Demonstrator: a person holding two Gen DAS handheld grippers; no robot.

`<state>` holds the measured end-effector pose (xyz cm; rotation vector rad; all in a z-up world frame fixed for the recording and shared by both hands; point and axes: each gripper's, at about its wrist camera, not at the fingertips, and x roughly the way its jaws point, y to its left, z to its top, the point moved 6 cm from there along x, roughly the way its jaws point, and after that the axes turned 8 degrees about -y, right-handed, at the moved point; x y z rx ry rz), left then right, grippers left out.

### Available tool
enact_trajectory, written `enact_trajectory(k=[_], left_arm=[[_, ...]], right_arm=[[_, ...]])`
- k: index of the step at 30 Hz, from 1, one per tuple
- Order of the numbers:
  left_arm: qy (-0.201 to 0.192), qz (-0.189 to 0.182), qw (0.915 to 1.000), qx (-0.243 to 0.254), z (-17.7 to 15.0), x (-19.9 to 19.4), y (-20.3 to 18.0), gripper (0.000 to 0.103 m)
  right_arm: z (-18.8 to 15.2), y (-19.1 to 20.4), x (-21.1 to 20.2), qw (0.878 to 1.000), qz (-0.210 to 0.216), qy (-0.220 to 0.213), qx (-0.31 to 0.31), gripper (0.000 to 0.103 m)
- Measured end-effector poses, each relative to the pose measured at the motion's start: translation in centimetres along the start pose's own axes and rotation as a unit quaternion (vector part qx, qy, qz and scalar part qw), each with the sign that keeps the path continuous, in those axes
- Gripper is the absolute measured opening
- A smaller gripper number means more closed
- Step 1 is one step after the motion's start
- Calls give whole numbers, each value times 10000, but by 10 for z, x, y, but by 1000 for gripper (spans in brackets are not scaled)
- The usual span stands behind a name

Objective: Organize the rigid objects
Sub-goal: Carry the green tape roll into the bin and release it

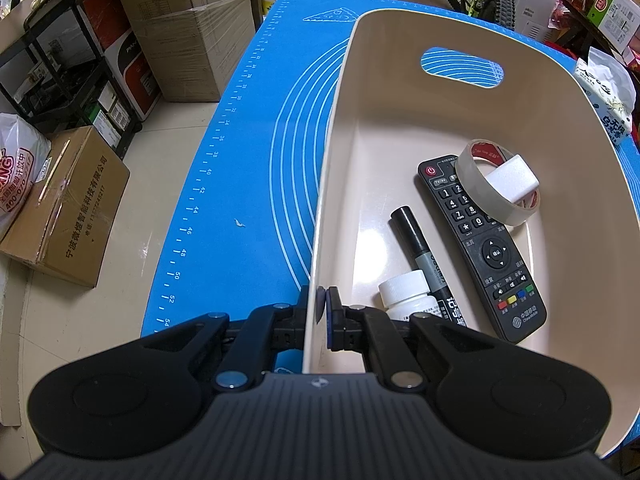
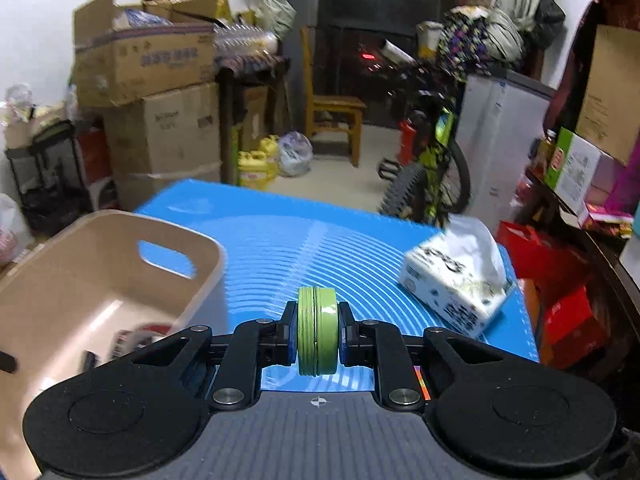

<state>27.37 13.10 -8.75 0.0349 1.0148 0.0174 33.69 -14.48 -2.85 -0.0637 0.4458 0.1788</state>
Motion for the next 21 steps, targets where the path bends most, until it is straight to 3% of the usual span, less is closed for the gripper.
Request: enact_trajectory(k=[10, 16, 21], left_arm=[[0, 0, 10000, 0, 0, 0, 0, 8], [0, -2, 10000, -1, 0, 0, 0, 8], [2, -2, 10000, 1, 0, 0, 0, 8]], right_arm=[[25, 58, -15, 9973, 708, -162, -123, 30], [12, 99, 1, 9938, 1035, 184, -367, 30], [-9, 128, 18, 9874, 1263, 723, -616, 30]])
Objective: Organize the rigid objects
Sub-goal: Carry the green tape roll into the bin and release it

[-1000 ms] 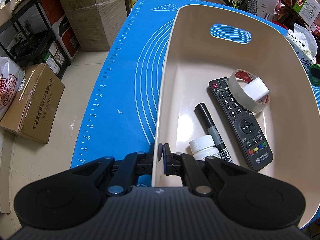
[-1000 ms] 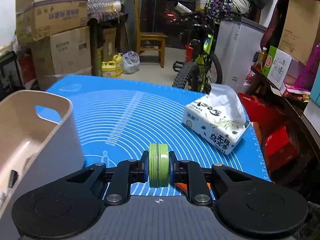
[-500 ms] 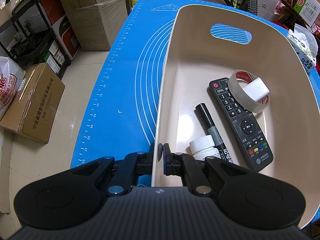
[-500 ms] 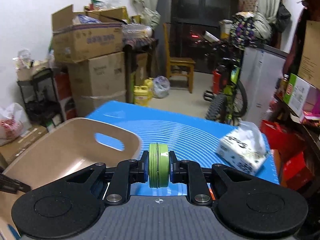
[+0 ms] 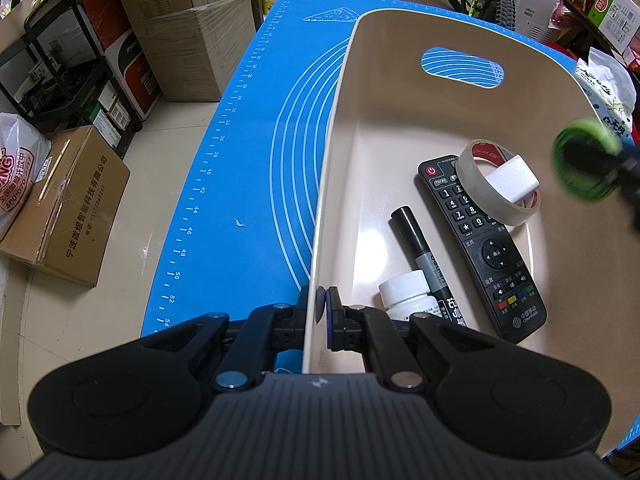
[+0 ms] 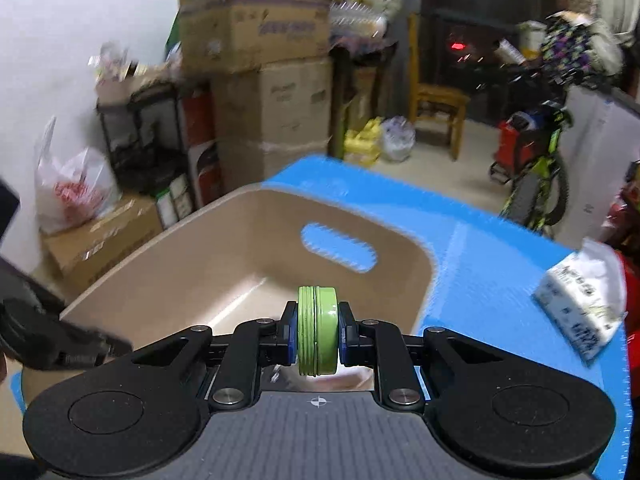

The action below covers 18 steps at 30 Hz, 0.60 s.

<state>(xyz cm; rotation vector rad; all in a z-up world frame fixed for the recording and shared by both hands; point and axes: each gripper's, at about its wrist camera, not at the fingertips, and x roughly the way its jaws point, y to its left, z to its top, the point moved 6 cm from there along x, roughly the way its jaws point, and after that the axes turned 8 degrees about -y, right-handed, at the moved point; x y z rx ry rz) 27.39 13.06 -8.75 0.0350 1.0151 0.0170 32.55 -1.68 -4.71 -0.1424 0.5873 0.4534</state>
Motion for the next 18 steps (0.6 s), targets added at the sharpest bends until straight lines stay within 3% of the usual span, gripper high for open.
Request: enact_trajectory(k=[10, 14, 18], left_arm=[[2, 4, 10000, 0, 0, 0, 0, 8], [3, 14, 10000, 8, 0, 0, 0, 8], [4, 18, 10000, 10, 0, 0, 0, 8]], right_arm=[[-33, 29, 33, 9928, 289, 1111, -328, 30], [-29, 30, 29, 9934, 414, 1051, -185, 44], [-16, 21, 9, 9968, 534, 596, -62, 61]])
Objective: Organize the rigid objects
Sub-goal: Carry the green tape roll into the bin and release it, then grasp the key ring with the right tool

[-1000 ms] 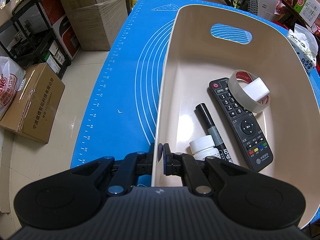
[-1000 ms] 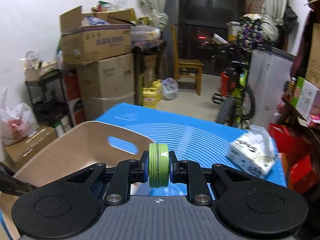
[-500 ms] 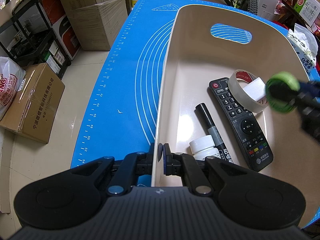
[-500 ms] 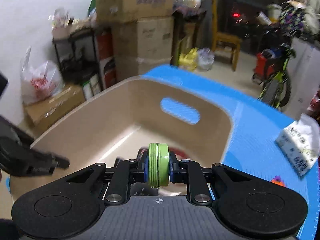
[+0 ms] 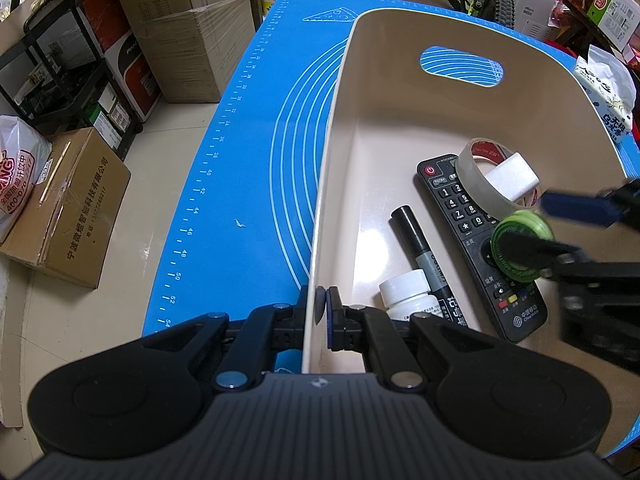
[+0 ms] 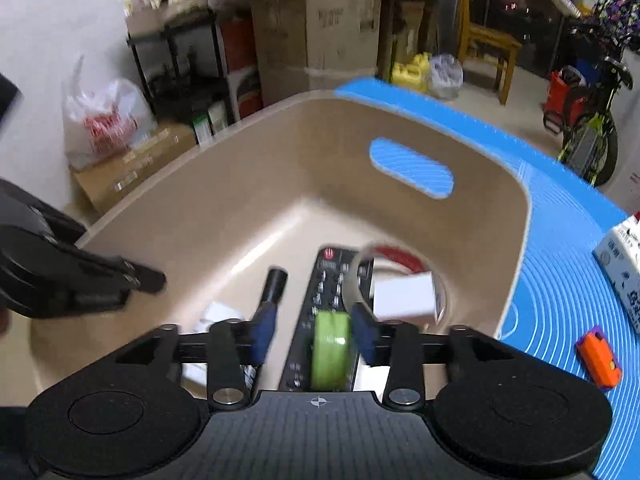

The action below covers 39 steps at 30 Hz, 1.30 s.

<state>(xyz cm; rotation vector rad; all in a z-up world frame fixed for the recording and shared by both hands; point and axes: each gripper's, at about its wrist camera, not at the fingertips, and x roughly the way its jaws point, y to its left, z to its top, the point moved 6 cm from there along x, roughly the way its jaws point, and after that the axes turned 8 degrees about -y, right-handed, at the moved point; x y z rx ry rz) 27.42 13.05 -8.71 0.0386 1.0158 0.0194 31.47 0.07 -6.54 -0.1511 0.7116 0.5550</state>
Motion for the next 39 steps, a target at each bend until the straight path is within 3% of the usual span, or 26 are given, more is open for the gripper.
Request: enact_trajectory(k=[5, 9, 14, 22, 27, 35, 37, 39], left_arm=[[-1, 0, 10000, 2, 0, 0, 0, 8], [0, -3, 10000, -2, 0, 0, 0, 8], [2, 1, 10000, -3, 0, 0, 0, 8], [0, 1, 10000, 4, 1, 0, 0, 8], [1, 12, 10000, 10, 0, 0, 0, 8], [-1, 17, 10000, 13, 1, 0, 0, 8], [0, 15, 10000, 10, 1, 0, 0, 9], [1, 14, 10000, 10, 1, 0, 0, 9]], right_arm=[[12, -26, -35, 9980, -202, -592, 112, 66], [15, -62, -59, 9940, -615, -886, 201, 66], [1, -108, -63, 9894, -1161, -810, 311, 66], [-62, -160, -26, 9778, -1573, -249, 1361, 66], [-86, -160, -4, 9682, -1619, -231, 1894, 66], [-100, -153, 13, 9582, -1863, -329, 2148, 66], [-99, -149, 17, 9587, -1928, -396, 2052, 65], [-96, -143, 20, 9616, -1943, -416, 1892, 54]])
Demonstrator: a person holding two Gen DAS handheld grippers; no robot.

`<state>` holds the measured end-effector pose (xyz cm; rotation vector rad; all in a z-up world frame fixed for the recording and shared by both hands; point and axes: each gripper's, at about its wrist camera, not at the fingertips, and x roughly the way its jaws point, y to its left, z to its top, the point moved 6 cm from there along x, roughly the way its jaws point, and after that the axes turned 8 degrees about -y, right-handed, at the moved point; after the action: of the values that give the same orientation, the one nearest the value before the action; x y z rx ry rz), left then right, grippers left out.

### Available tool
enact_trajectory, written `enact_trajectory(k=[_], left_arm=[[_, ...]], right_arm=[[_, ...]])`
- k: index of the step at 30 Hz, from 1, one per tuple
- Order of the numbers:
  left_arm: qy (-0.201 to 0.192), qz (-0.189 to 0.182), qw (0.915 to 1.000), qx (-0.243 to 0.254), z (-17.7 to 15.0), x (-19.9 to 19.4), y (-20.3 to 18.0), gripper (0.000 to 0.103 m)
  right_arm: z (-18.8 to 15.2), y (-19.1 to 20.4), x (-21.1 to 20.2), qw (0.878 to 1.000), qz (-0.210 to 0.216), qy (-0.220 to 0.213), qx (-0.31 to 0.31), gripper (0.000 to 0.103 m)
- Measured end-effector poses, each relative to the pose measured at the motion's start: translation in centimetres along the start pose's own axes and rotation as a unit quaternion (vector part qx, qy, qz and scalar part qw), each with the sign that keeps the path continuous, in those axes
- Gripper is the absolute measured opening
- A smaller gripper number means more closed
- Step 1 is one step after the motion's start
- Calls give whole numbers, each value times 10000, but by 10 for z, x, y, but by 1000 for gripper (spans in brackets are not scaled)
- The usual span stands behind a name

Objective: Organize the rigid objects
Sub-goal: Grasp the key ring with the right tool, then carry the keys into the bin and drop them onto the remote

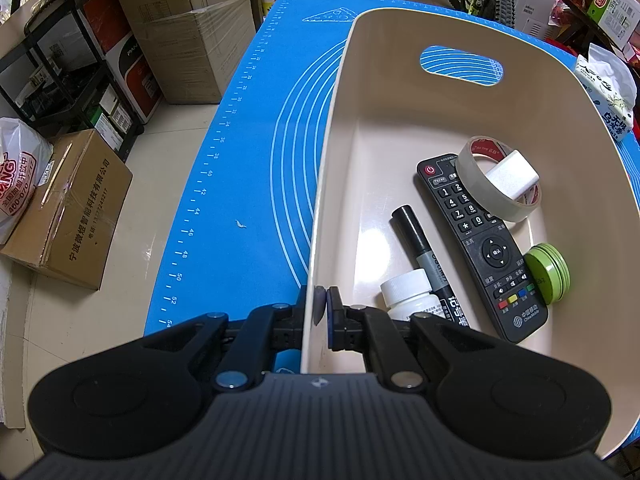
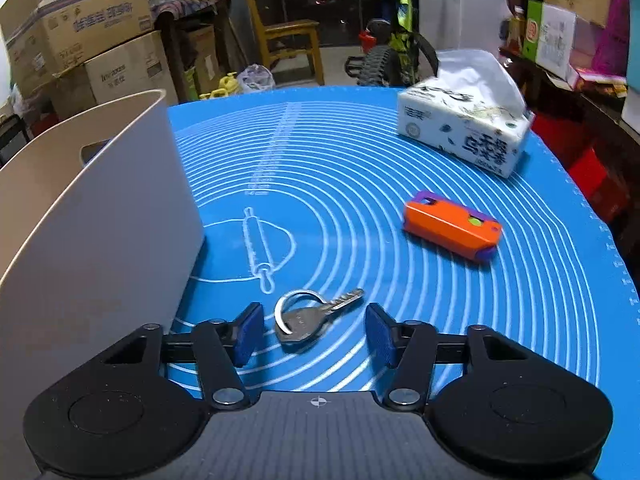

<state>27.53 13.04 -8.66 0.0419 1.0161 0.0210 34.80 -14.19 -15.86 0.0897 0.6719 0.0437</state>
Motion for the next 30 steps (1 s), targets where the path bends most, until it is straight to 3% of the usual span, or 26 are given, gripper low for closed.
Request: enact_trajectory(k=[6, 17, 30], left_arm=[[-1, 1, 10000, 1, 0, 0, 0, 9], [0, 2, 10000, 0, 0, 0, 0, 9], [-2, 1, 10000, 0, 0, 1, 0, 8]], right_arm=[[1, 9, 1, 9994, 49, -129, -327, 40], [7, 26, -1, 9961, 166, -368, -784, 38], [30, 4, -27, 9947, 3, -744, -709, 38]])
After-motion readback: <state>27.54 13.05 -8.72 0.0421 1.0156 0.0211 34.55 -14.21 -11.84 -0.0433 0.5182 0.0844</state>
